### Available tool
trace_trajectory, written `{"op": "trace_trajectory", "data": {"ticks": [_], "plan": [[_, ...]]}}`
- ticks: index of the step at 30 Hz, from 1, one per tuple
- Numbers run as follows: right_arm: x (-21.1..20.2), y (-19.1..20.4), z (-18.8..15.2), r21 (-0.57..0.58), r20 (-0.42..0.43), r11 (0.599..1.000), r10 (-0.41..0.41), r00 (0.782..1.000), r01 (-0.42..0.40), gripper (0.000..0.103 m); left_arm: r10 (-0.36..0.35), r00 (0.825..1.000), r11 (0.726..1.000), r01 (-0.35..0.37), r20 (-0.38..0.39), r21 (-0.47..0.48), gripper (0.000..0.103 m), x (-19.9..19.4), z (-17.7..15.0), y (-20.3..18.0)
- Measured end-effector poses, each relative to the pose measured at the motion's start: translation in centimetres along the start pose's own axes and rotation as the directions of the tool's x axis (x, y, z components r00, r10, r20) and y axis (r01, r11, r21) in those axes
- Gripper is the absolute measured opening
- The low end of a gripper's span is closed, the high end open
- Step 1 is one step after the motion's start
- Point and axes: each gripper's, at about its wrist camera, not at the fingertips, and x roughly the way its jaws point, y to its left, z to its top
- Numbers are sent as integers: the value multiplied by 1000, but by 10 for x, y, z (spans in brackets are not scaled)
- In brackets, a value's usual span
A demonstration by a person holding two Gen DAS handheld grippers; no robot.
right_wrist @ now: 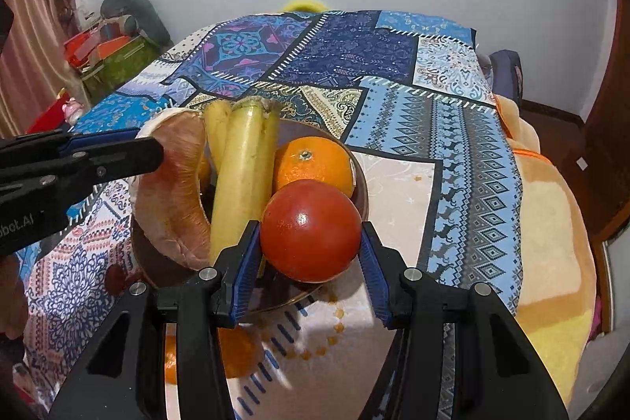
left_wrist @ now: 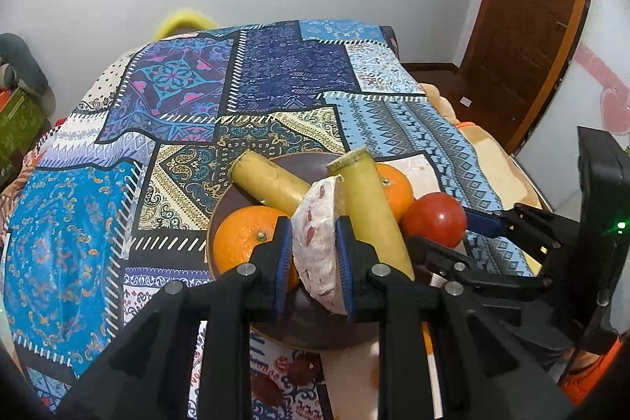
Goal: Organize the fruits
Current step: 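Carry the bread piece with the left tool while the right tool carries the tomato onto the plate, then lower the bread piece and tomato onto the plate and open both tools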
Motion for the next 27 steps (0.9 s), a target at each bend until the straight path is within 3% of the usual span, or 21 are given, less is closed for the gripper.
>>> {"op": "trace_trajectory", "data": {"ticks": [9, 12, 14, 17, 27], "plan": [[5, -3, 2, 6, -20, 1000, 1, 1000, -1, 47, 9, 1000, 1000, -9, -14, -18, 23, 8, 0, 6], [4, -4, 4, 11, -26, 1000, -3, 1000, 3, 48, -3, 1000, 999, 2, -26, -34, 33, 4, -1, 6], [-1, -2, 6, 8, -18, 1000, 1, 1000, -1, 51, -6, 1000, 999, 5, -21, -46, 46, -2, -4, 7], [-9, 4, 9, -11, 5, 1000, -8, 1000, 8, 56, 24, 1000, 999, -25, -13, -33, 47, -13, -8, 5], [-51, 20, 8, -38, 52, 999, -11, 999, 13, 56, 40, 998, 999, -39, 49, -28, 56, -67, -18, 4]]}}
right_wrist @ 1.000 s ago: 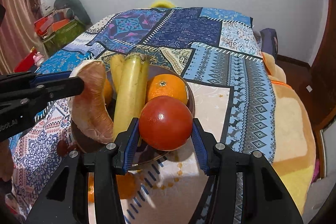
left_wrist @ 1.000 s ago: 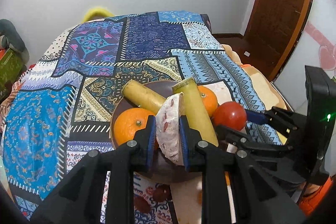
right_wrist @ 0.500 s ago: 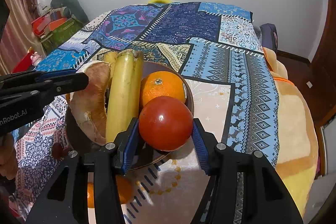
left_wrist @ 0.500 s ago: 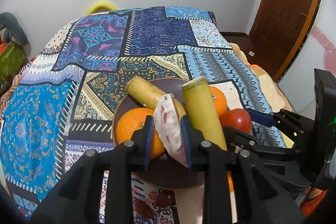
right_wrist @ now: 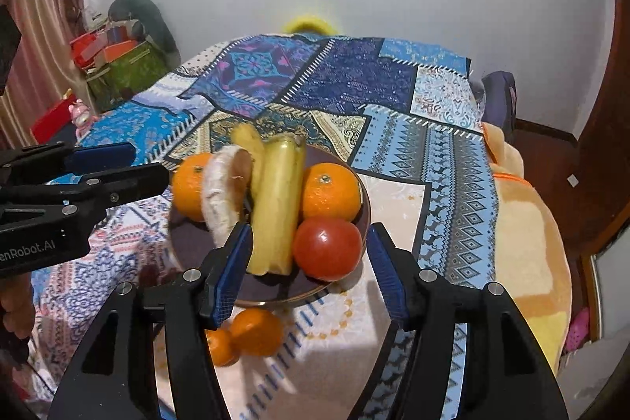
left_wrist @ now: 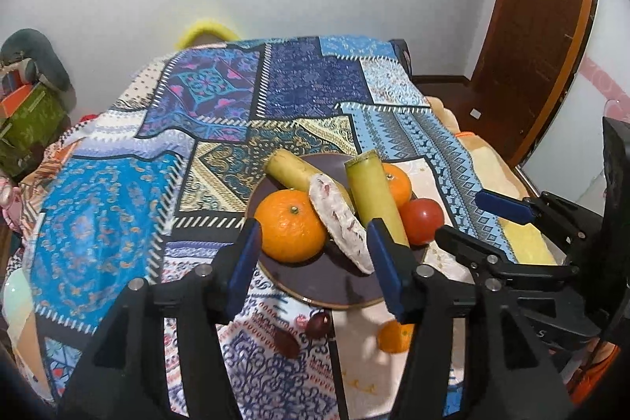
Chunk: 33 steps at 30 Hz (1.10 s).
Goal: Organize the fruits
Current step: 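Lower the bread piece and tomato onto the plate and open both tools, then move the left tool to a dark red grape while the right tool approaches a small mandarin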
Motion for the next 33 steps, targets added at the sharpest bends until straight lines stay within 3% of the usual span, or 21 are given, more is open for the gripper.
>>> {"op": "trace_trajectory", "data": {"ticks": [12, 15, 28, 33], "plan": [[-32, 17, -15, -11, 8, 1000, -19, 1000, 19, 58, 31, 999, 1000, -31, 15, -2, 64, -46, -29, 13], [-31, 18, -23, -10, -13, 1000, -28, 1000, 27, 58, 39, 999, 999, -39, -11, -19, 74, -43, -39, 22], [-1, 28, -48, 24, -114, 999, -20, 993, 23, 58, 36, 983, 999, -41, -181, -24, 74, 14, -89, 43], [13, 29, -51, 28, -140, 999, -17, 990, 21, 58, -2, 976, 1000, -4, -218, -25, 61, 33, -96, 44]]}}
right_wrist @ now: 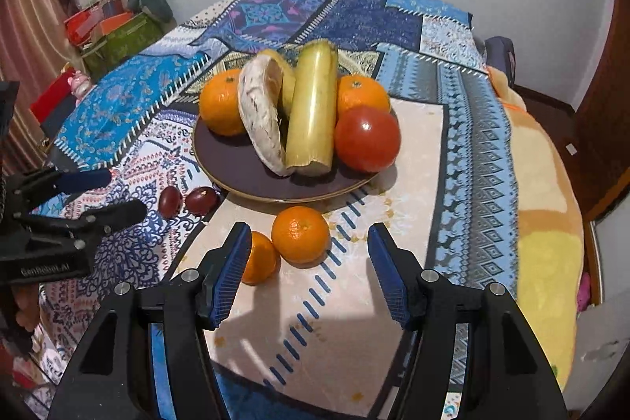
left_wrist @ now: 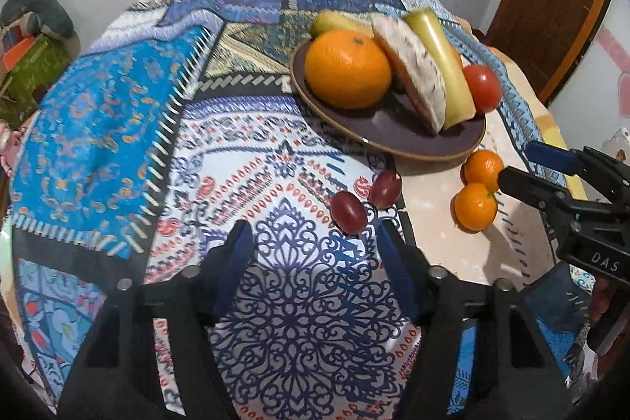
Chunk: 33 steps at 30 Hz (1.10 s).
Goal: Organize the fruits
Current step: 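Move the left tool to a dark red grape while the right tool approaches a small mandarin, then grip the grape with the left tool while the right tool grips and lifts the mandarin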
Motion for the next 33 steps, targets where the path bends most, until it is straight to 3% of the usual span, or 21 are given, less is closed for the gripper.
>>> {"op": "trace_trajectory", "data": {"ticks": [4, 13, 19, 22, 33], "plan": [[9, -5, 0, 31, -12, 999, 18, 1000, -18, 58, -33, 999, 999, 33, -14, 1, 50, 10, 0, 0], [21, -12, 2, 73, -15, 996, 55, 998, -54, 57, -67, 998, 998, 67, 0, -7, 41, 23, 7, -3], [22, -13, 1, 87, -17, 991, 100, 995, -98, 42, -98, 995, 995, 99, -5, 9, 25, 24, 9, -8], [21, -12, 1, 80, -21, 993, 94, 995, -92, 33, -97, 995, 995, 97, -5, 11, 25, 23, 8, -10], [2, -10, 4, 61, 11, 994, 95, 995, -95, 33, -84, 995, 996, 84, 50, -7, 24, -7, 8, -3]]}}
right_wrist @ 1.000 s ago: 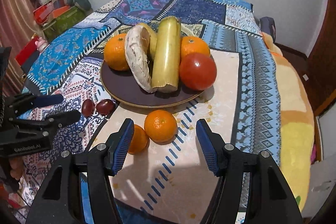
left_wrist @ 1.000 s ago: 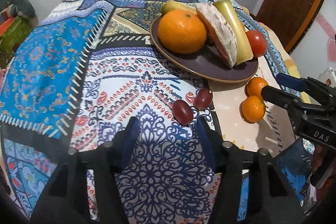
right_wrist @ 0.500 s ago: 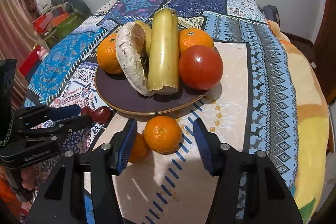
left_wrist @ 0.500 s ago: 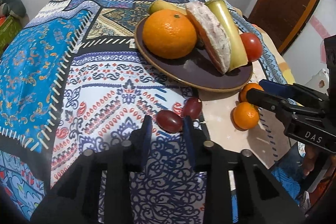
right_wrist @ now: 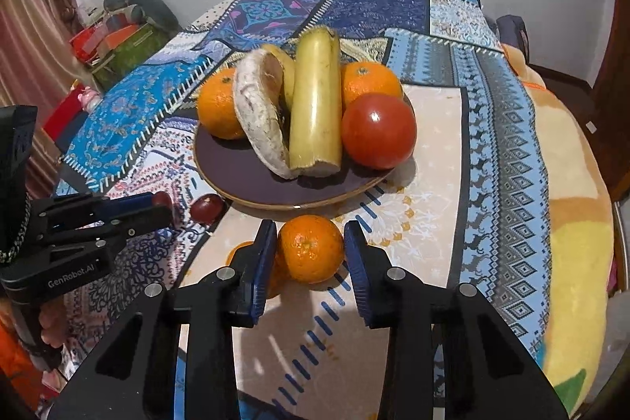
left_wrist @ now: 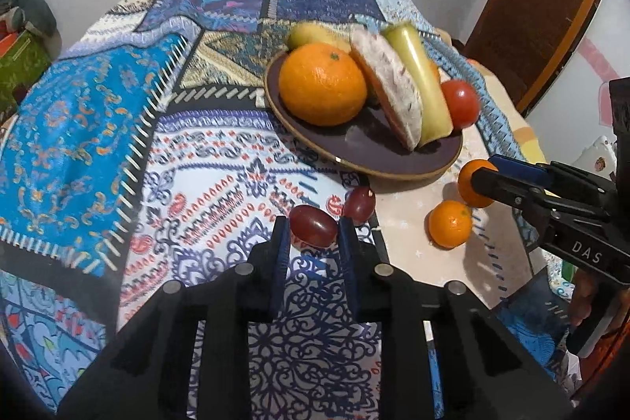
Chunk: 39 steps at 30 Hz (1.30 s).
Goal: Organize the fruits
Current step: 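Grip the grape with the left tool while the right tool grips and lifts the mandarin, then set the grape on the plate with the left tool while the right tool sets the mandarin there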
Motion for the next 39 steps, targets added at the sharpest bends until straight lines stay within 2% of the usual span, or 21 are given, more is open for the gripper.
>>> {"op": "trace_trajectory", "data": {"ticks": [12, 17, 22, 29, 39], "plan": [[3, 17, 22, -51, 49, 999, 19, 999, -16, 33, -20, 996, 1000, 19, 82, 16, 24, -17, 33, -4], [17, 27, 26, -73, 41, 997, 42, 998, -39, 33, -24, 998, 1000, 23, 64, 19, 24, 0, 46, -4], [27, 34, 28, -98, 39, 995, 27, 999, -23, 33, -36, 998, 999, 35, 46, 17, 24, 15, 52, -4], [25, 34, 28, -116, 56, 993, 30, 998, -23, 34, -45, 998, 999, 44, 33, 20, 24, 28, 56, -7], [18, 30, 28, -92, 59, 996, 11, 998, -5, 39, -30, 999, 1000, 29, 45, 1, 26, 14, 52, -3]]}}
